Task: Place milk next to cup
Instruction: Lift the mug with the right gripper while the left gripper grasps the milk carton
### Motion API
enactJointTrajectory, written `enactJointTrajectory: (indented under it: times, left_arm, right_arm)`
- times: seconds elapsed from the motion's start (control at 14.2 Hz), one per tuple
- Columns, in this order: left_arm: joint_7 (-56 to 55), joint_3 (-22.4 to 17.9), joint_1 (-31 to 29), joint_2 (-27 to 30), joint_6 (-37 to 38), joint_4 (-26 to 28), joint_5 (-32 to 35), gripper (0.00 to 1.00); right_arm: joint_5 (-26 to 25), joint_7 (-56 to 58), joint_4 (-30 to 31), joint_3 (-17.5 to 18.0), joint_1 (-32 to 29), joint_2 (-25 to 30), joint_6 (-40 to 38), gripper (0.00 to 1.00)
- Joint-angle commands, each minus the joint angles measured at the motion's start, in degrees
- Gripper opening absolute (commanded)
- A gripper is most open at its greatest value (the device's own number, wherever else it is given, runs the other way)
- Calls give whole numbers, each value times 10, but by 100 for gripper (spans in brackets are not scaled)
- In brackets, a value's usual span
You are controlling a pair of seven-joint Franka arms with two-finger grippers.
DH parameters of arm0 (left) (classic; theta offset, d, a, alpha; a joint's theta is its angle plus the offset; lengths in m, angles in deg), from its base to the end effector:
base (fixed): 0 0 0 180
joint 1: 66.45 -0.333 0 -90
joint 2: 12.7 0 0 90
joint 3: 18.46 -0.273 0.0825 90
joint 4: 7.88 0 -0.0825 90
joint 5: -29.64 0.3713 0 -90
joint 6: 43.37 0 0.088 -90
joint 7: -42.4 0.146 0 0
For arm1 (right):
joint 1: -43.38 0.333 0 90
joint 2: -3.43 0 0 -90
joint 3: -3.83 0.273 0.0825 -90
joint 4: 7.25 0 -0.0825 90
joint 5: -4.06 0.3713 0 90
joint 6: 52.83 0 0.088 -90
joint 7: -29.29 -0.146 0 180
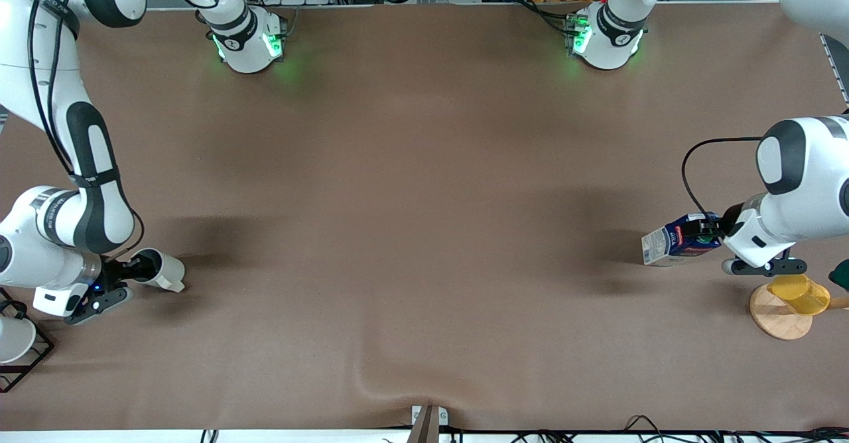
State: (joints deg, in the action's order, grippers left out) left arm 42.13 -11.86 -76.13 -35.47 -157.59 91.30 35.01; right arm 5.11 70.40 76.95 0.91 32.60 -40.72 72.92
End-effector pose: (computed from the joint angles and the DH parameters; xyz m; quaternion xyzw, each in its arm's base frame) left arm 0.6068 0.0444 0.2713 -0.9976 -0.0101 0.0662 0.0173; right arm 0.6551 -0.1549 0.1564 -0.9709 -0.2381 0.0246 0.0008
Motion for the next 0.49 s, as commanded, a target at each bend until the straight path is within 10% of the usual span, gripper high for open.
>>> enactJointTrajectory:
  times: [0.0,0.14,0.42]
  left_arm:
    - [-32,3,5,-1,-29,24,16,100]
    - [-34,3,15,-3,-29,25,16,95]
    - [-22,4,12,-1,-27,19,17,41]
  right_arm:
    - [13,5,-10,9,-11,-4,3,0]
    - [13,5,-10,9,-11,-4,4,0]
    - [61,28,-13,12,-11,-2,3,0]
